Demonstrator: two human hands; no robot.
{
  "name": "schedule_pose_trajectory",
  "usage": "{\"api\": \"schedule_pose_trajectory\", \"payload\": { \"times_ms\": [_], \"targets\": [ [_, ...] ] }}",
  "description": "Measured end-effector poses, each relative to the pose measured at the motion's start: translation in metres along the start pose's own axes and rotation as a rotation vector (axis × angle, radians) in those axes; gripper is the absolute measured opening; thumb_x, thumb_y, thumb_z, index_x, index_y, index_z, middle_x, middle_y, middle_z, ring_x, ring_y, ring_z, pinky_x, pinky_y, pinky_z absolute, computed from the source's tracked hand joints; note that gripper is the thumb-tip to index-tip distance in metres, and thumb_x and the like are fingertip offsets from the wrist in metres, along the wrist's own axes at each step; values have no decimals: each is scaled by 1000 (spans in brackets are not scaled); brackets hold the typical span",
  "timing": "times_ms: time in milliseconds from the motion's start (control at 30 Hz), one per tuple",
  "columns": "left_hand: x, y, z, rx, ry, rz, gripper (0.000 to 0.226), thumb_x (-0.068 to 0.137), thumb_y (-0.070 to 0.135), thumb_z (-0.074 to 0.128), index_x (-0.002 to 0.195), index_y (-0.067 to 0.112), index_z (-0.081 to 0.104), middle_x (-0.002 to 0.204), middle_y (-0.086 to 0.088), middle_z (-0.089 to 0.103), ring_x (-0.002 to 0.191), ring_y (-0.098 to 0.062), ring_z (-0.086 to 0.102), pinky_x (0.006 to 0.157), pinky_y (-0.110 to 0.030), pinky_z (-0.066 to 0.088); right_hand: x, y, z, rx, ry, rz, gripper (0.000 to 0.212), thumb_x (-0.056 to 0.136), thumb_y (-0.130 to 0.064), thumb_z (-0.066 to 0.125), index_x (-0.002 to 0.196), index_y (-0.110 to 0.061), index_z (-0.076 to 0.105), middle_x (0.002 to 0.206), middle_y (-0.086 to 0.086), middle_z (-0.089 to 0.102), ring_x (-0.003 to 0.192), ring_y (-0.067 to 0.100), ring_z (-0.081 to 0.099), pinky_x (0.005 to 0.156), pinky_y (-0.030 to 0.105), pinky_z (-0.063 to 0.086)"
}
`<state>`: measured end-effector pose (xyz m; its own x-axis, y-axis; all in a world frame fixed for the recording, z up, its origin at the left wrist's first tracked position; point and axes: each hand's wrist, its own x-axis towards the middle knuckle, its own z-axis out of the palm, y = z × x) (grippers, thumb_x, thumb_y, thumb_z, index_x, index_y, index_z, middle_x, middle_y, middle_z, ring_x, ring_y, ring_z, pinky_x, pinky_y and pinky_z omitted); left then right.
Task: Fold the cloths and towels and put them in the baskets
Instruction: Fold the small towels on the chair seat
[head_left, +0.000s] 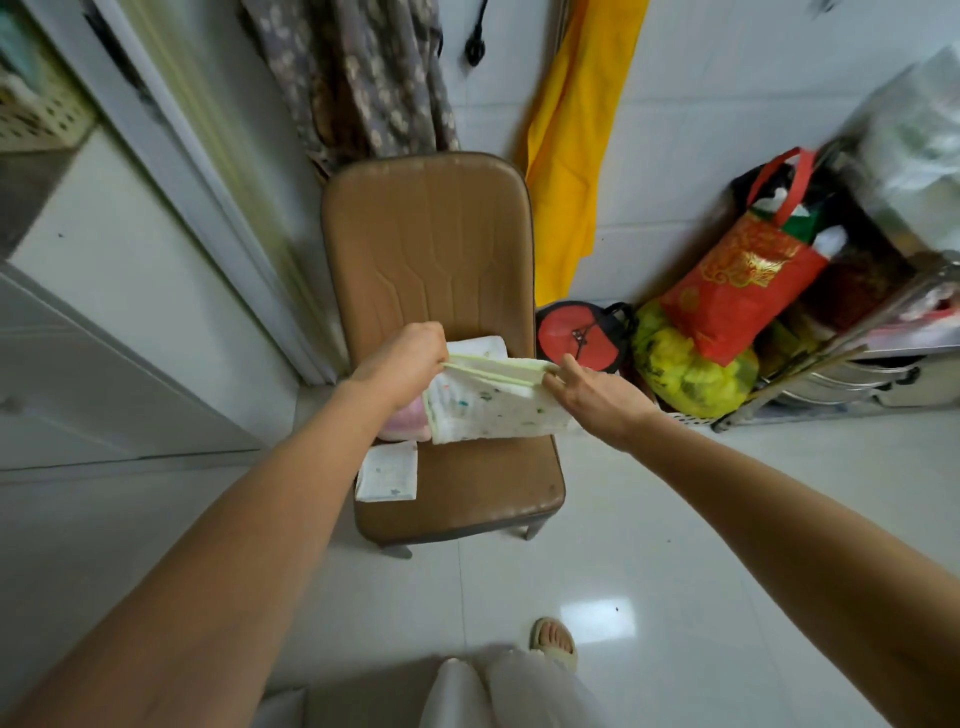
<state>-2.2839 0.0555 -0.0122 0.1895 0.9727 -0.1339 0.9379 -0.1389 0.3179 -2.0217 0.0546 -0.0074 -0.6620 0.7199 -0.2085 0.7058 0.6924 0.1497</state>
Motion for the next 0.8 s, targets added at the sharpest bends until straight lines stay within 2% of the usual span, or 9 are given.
{"api": "schedule_pose_trajectory", "payload": {
  "times_ms": [133,200,333,433,500,567,667,733,800],
  "targets": [
    [-4,22,-38,55,26,24,10,89,14,60,86,8,66,98,-10,59,89,-31,60,81,-41,49,-7,10,-29,-28,-37,-5,29,92,3,36,119,-3,44,121,17,38,96,32,55,60,39,39],
    [-6,32,-55,85,47,19,10,89,13,60,83,8,66,98,-12,59,91,-32,60,82,-42,49,-9,18,-37,-45,30,-13,27,92,1,37,117,-3,45,118,18,40,94,33,55,61,41,43],
    [-6,45,-78,169,45,21,17,89,11,59,80,3,71,96,-14,61,90,-33,61,82,-42,50,-11,38,-43,-80,164,-41,32,87,2,43,118,-2,47,115,19,45,86,35,58,51,37,38],
    [-4,55,-92,213,54,30,17,89,12,59,79,6,72,96,-13,63,90,-32,62,83,-41,50,-13,51,-55,-109,234,-63,26,76,0,63,101,-3,54,96,19,54,62,35,60,37,34,40],
    [-5,61,-100,229,57,33,17,89,12,58,83,6,73,97,-11,62,90,-31,62,83,-41,50,-12,61,-59,-110,311,-94,34,64,-5,75,91,-5,53,77,16,53,42,30,52,31,25,27],
    [-5,64,-106,233,75,46,16,89,11,59,86,7,74,95,-11,63,90,-31,62,83,-41,50,-11,69,-66,-112,360,-136,39,64,-8,76,90,-8,48,68,14,50,36,29,46,31,24,21],
    [-9,66,-115,240,78,57,17,89,10,59,95,11,75,97,-10,63,92,-30,62,84,-41,50,-5,78,-77,-110,359,-154,24,76,-10,71,93,-7,54,71,13,55,47,29,53,37,29,32],
    [-13,66,-121,243,92,69,17,88,8,59,94,10,75,95,-9,63,90,-30,62,81,-41,50,-2,79,-85,-97,379,-135,17,75,-8,72,86,-7,58,67,10,58,55,30,55,43,29,31],
    [-19,66,-126,248,119,80,15,87,9,61,90,10,75,93,-9,62,89,-30,62,79,-42,50,3,78,-95,22,385,-28,5,84,-10,63,87,-7,60,75,10,63,69,31,58,49,30,33]
  ]
}}
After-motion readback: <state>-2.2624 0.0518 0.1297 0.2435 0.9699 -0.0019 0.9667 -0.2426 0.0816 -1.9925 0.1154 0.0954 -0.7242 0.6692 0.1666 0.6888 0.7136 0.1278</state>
